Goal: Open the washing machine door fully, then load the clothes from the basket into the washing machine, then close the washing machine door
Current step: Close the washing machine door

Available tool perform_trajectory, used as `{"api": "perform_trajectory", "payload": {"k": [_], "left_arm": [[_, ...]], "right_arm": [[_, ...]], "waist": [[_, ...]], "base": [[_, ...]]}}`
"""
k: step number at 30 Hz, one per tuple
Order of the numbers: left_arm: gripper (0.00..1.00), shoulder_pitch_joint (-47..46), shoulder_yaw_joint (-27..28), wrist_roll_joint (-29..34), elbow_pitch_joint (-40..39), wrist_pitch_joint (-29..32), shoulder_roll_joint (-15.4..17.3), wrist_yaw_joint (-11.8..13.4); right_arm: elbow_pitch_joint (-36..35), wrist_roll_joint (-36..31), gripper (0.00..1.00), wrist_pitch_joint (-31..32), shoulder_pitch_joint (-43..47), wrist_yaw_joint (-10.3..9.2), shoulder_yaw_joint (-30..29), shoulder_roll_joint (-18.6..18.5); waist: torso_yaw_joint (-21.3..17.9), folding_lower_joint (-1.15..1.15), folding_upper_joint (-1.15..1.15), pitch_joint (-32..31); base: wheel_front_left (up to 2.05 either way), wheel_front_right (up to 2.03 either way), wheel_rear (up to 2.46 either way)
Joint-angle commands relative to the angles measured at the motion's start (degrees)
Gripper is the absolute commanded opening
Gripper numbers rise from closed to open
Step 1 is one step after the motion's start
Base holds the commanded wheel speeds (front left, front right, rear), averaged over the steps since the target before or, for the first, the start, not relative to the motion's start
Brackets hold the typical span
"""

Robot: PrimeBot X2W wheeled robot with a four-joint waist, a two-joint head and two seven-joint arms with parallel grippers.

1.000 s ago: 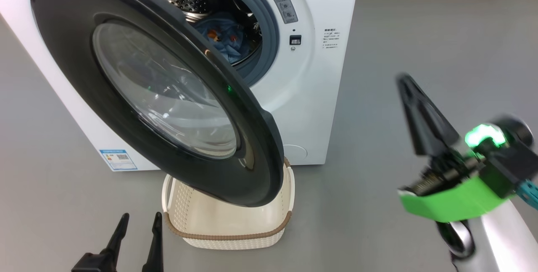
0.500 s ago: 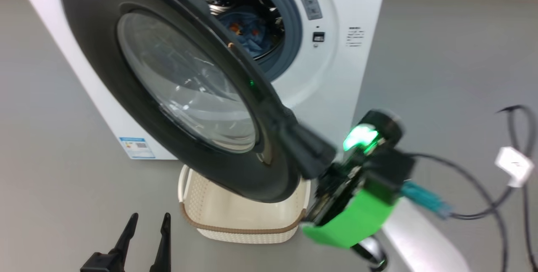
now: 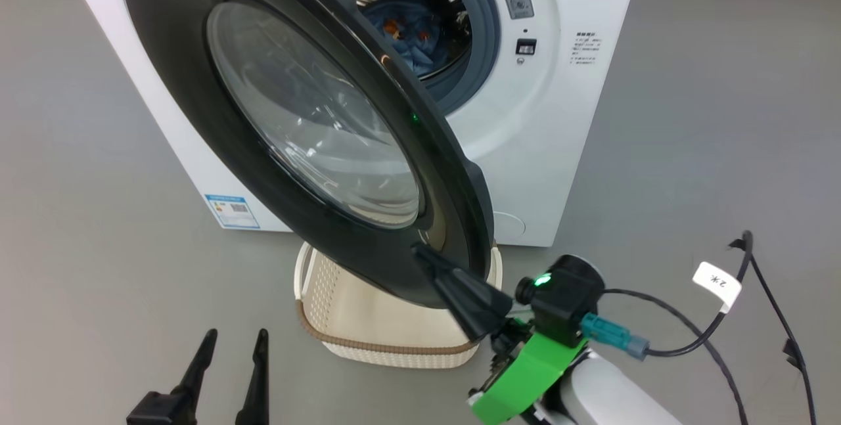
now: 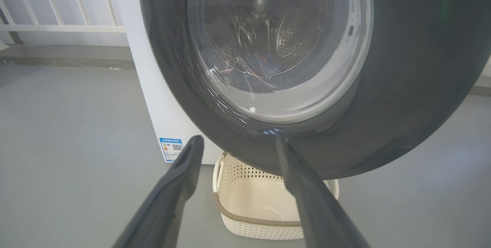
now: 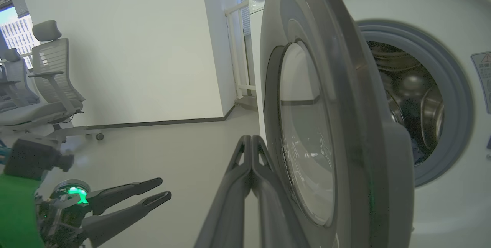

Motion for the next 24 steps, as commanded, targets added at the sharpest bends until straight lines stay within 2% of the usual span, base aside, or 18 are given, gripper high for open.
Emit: {"api": "perform_trajectory", "payload": {"k": [1,12,24], "left_arm": [[1.00,-1.94,1.53,-0.30,-1.70,-0.78,0.30,0.21],[1.00,-2.99,0.65,-0.85,-1.88,-0.78,0.30,0.28],[1.00,-3.52,0.58,-1.32,-2.48,-0.78,0.30,0.85]], "right_arm": [[-0.73,0.45,0.00,-0.25,-0.05,0.08,-0.08,1.08],[2.20,0.24,0.00,-0.25,-1.92,0.08,-3.98,0.40],[2.14,-0.26,0.00,-0.25,-4.39,0.08,-6.84,-0.75]], "waist": [[0.19,0.00,0.00,0.57],[1.99,0.00,0.00,2.85],[3.50,0.00,0.00,5.16]], "base": [[0.00,0.00,0.00],[0.00,0.00,0.00],[0.00,0.00,0.00]]}}
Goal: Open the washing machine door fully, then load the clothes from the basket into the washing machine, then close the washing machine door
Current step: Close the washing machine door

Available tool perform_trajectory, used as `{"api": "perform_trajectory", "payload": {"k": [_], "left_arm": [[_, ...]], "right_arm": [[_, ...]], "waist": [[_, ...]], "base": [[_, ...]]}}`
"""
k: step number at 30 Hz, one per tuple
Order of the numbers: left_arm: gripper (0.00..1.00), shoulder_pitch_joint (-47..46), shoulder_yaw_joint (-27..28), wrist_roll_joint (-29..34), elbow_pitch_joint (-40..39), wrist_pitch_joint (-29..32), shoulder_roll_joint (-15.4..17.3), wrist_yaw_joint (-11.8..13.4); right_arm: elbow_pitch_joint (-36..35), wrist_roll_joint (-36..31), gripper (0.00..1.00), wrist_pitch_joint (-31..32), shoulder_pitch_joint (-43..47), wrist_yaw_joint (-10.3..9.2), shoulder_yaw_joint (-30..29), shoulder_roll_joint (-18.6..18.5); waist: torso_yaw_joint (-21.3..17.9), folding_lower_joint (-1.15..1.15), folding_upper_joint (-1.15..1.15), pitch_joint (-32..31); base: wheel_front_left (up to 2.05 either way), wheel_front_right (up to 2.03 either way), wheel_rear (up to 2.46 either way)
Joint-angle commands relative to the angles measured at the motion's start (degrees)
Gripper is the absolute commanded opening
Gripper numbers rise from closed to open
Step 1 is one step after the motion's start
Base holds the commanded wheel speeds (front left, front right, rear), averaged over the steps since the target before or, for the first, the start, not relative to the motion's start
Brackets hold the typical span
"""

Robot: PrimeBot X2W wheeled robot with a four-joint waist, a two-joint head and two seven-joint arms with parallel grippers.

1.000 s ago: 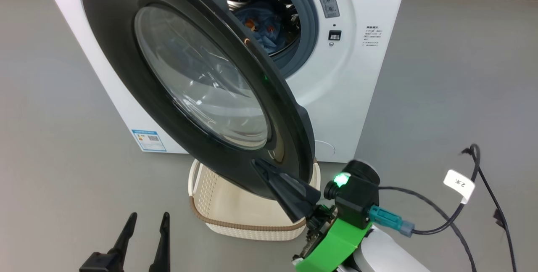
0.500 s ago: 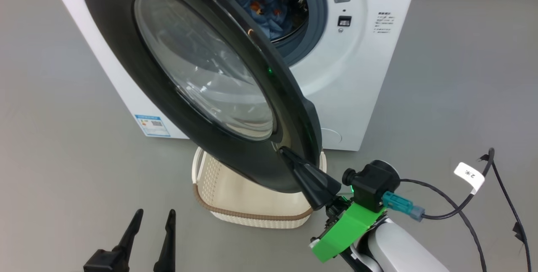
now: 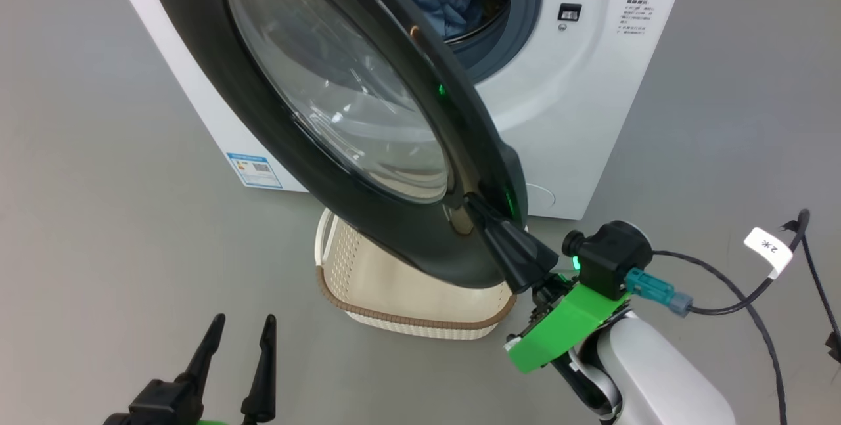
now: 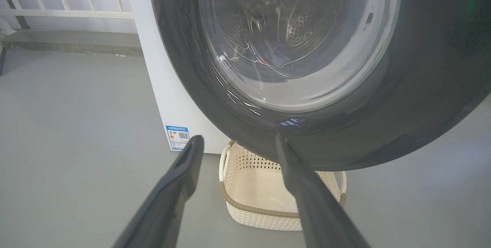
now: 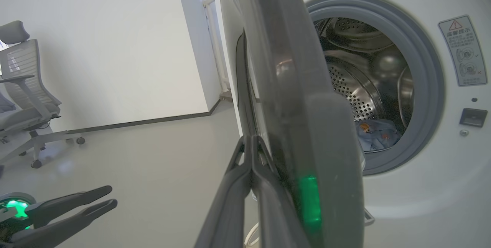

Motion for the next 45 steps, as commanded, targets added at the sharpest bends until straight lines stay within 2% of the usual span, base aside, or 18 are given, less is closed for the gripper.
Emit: {"api": "perform_trajectory", "payload": {"k": [1,16,45], "left_arm": [[1.00,-2.10,1.76,-0.43,-1.63,-0.78,0.31,0.37],[1.00,-4.09,-0.01,-0.45,-2.54,-0.78,0.31,0.51],[1.00,-8.72,-3.83,-2.25,-6.73,-0.78,0.31,2.27]], "right_arm": [[-1.57,-0.27,0.00,-0.25,-1.56,0.08,-0.02,0.53],[-2.06,-1.13,0.00,-0.25,-6.07,0.08,-3.99,-1.52],[1.67,-3.14,0.00,-0.25,-25.44,0.08,-7.51,-11.64]], "waist": [[0.16,0.00,0.00,0.52],[0.35,0.00,0.00,4.55],[3.71,0.00,0.00,18.62]], "base": [[0.00,0.00,0.00],[0.00,0.00,0.00],[0.00,0.00,0.00]]}}
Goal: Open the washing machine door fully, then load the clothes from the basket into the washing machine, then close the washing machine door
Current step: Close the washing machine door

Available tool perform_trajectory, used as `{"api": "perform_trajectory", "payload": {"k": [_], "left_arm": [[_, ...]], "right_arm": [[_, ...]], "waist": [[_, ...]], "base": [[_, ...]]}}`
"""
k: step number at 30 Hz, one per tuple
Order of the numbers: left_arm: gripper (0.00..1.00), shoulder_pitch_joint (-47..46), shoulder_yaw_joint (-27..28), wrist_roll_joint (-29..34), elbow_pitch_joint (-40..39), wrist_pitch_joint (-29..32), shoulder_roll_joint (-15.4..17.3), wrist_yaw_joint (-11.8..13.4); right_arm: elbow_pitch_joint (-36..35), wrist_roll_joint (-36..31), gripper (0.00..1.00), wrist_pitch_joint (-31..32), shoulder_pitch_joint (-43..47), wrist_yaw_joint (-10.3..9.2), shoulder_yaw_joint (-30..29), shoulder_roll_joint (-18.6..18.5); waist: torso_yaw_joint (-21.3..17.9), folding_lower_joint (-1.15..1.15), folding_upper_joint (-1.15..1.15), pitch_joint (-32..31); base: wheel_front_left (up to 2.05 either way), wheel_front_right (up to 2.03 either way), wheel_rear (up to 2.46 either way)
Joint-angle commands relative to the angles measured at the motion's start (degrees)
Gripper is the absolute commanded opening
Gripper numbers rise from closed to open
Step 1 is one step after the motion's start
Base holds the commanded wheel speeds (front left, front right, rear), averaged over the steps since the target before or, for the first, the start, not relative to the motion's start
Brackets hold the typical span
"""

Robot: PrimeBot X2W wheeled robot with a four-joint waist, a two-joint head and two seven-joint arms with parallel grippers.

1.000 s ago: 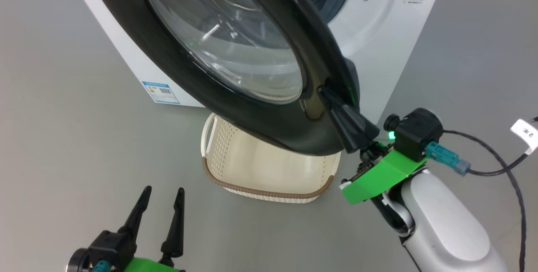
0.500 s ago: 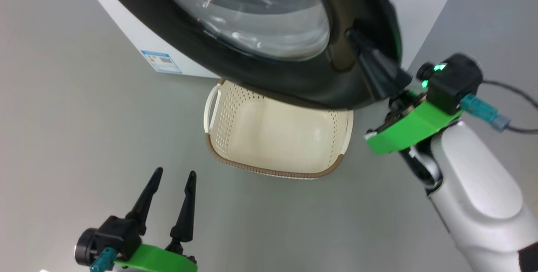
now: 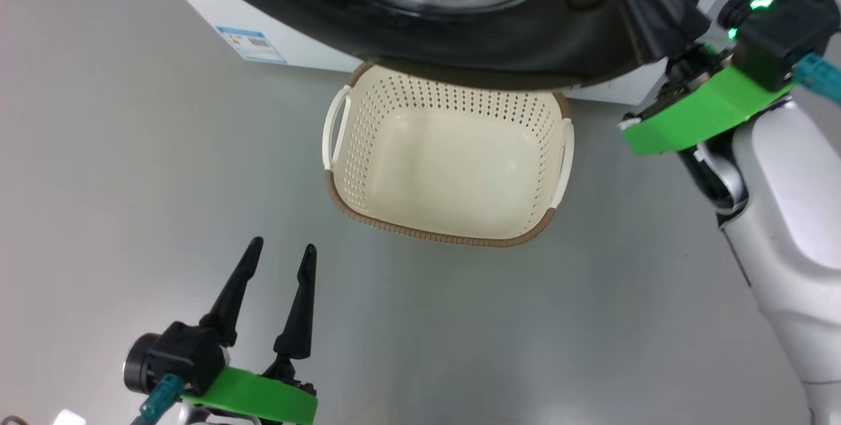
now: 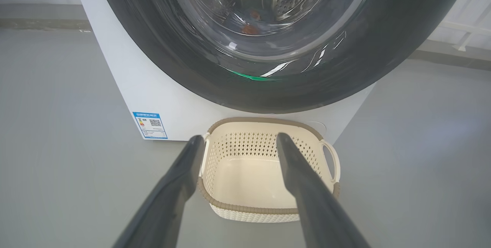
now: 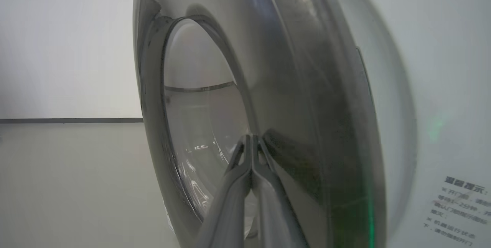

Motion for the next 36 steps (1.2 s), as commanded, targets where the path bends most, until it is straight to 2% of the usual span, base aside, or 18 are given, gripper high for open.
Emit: {"api": "perform_trajectory", "payload": {"k": [1,23,30,36], "left_arm": [[1.00,-1.19,1.48,-0.59,-1.63,-0.61,0.56,0.26],[1.00,-1.48,-0.90,-1.17,-1.87,-0.61,0.56,0.51],[1.00,-1.46,-0.69,-1.50,-1.39,-0.61,0.56,0.80],[1.00,-1.56,0.42,-2.17,-0.29,-0.61,0.56,1.03]], "right_arm": [[-0.80,-0.53,0.00,-0.25,-0.71,0.01,-0.41,0.03],[9.54,-2.72,0.00,-0.25,-9.22,0.01,-6.46,-3.16],[9.58,-3.01,0.00,-0.25,-8.97,0.01,-6.66,-2.74],[6.09,-2.21,0.00,-0.25,-5.60,0.01,-5.61,-1.35]], "waist": [[0.79,0.00,0.00,1.18],[5.07,0.00,0.00,2.12],[4.16,0.00,0.00,1.02],[1.49,0.00,0.00,-1.46]], "base": [[0.00,0.00,0.00],[0.00,0.00,0.00],[0.00,0.00,0.00],[0.00,0.00,0.00]]}}
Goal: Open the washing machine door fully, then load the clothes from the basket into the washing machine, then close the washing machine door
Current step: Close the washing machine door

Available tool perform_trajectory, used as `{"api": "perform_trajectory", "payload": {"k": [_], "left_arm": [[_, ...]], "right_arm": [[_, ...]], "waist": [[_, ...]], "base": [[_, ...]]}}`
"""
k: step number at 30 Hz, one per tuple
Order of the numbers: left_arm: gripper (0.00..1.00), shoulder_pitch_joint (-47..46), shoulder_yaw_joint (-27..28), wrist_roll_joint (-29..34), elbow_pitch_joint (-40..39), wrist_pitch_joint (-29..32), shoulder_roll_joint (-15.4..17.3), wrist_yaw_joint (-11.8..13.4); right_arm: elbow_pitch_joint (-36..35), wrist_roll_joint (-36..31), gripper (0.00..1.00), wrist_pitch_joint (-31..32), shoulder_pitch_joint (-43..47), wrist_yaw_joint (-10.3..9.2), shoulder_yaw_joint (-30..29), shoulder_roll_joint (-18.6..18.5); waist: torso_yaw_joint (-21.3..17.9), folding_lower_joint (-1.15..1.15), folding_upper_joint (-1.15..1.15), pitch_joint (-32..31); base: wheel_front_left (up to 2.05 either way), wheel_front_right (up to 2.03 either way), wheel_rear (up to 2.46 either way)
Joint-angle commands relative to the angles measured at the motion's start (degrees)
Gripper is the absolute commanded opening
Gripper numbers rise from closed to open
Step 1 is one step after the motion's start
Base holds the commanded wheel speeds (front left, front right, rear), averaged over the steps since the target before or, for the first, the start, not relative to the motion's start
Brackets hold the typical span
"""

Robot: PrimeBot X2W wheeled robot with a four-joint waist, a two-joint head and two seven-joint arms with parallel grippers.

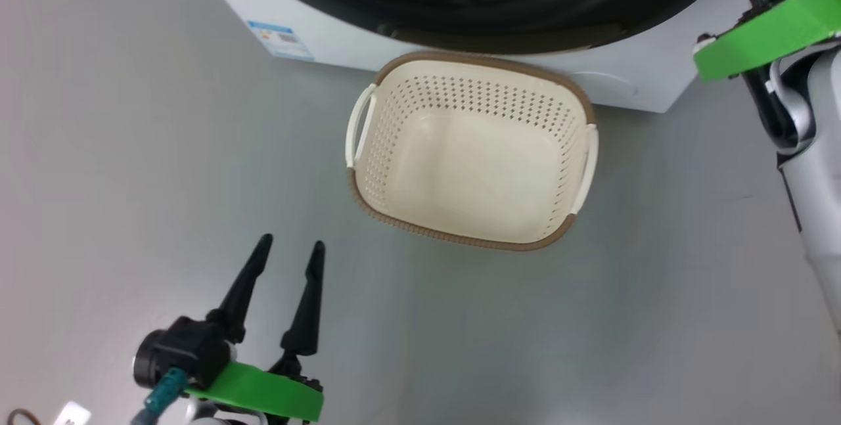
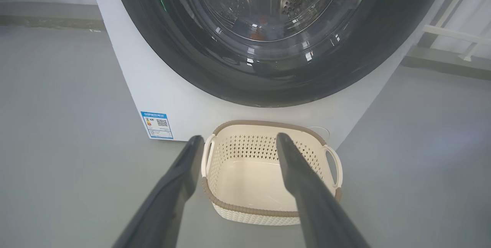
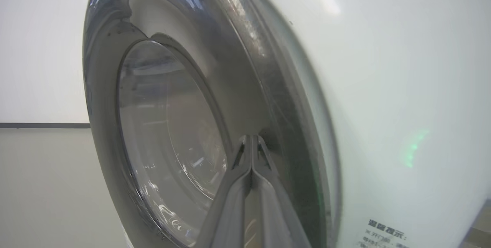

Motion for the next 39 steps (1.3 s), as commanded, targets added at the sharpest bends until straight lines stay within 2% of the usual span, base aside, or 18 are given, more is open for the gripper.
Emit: {"api": "perform_trajectory", "payload": {"k": [1,3,5,6,8,9,11,13,14,21,39], "left_arm": [[1.00,-0.45,2.74,-1.22,-0.31,-0.36,0.70,0.64],[1.00,-0.40,3.56,-2.06,0.45,-0.36,0.70,0.87],[1.00,-0.31,4.31,-2.55,1.17,-0.36,0.70,0.91],[1.00,-0.24,4.61,-2.66,1.46,-0.36,0.70,0.80],[1.00,0.01,5.13,-2.65,2.12,-0.36,0.70,0.59],[1.00,0.01,5.13,-2.65,2.12,-0.36,0.70,0.59],[1.00,0.34,5.69,-2.50,2.65,-0.36,0.70,0.38],[1.00,0.69,6.18,-2.90,2.99,-0.36,0.70,-0.07],[1.00,0.94,6.56,-2.80,3.17,-0.36,0.70,-0.18],[1.00,3.05,9.08,-2.23,4.10,-0.36,0.70,-1.00],[1.00,8.24,10.63,-1.93,4.48,-0.36,0.70,-1.30]], "right_arm": [[-2.49,0.36,0.00,-0.20,2.56,-0.39,0.76,1.23],[-4.45,0.78,0.00,-0.20,4.46,-0.39,0.94,1.66],[-6.26,0.94,0.22,-0.20,6.61,-0.39,1.29,1.94],[-7.14,1.00,0.29,-0.20,7.74,-0.39,1.38,2.09],[-8.61,0.83,0.39,-0.20,10.09,-0.39,1.37,2.33],[-8.61,0.83,0.39,-0.20,10.09,-0.39,1.37,2.33],[-9.82,0.51,0.60,-0.20,12.38,-0.39,1.28,2.62],[-10.77,-0.01,0.90,-0.20,14.68,-0.39,1.42,2.75],[-11.22,-0.11,1.00,-0.20,15.82,-0.39,1.31,2.90],[-13.74,-1.28,1.00,-0.20,23.80,-0.39,-0.26,3.20],[-19.15,-2.99,1.00,-0.20,43.68,-0.39,-7.72,4.78]], "waist": [[-1.98,0.00,0.00,-1.95],[-3.16,0.00,0.00,-3.13],[-4.38,0.00,0.00,-4.40],[-5.02,0.00,0.00,-5.03],[-6.32,0.00,0.00,-6.38],[-6.32,0.00,0.00,-6.38],[-7.65,0.00,0.00,-7.75],[-8.87,0.00,0.00,-9.15],[-9.44,0.00,0.00,-9.86],[-12.24,0.00,0.00,-14.49],[-15.51,0.00,0.00,-21.95]], "base": [[0.00,0.00,0.00],[0.00,0.00,0.00],[0.00,0.00,0.00],[0.00,0.00,0.00],[0.00,0.00,0.00],[0.00,0.00,0.00],[0.00,0.00,0.00],[0.00,0.00,0.00],[0.00,0.00,0.00],[0.00,0.00,0.00],[0.00,0.00,0.00]]}}
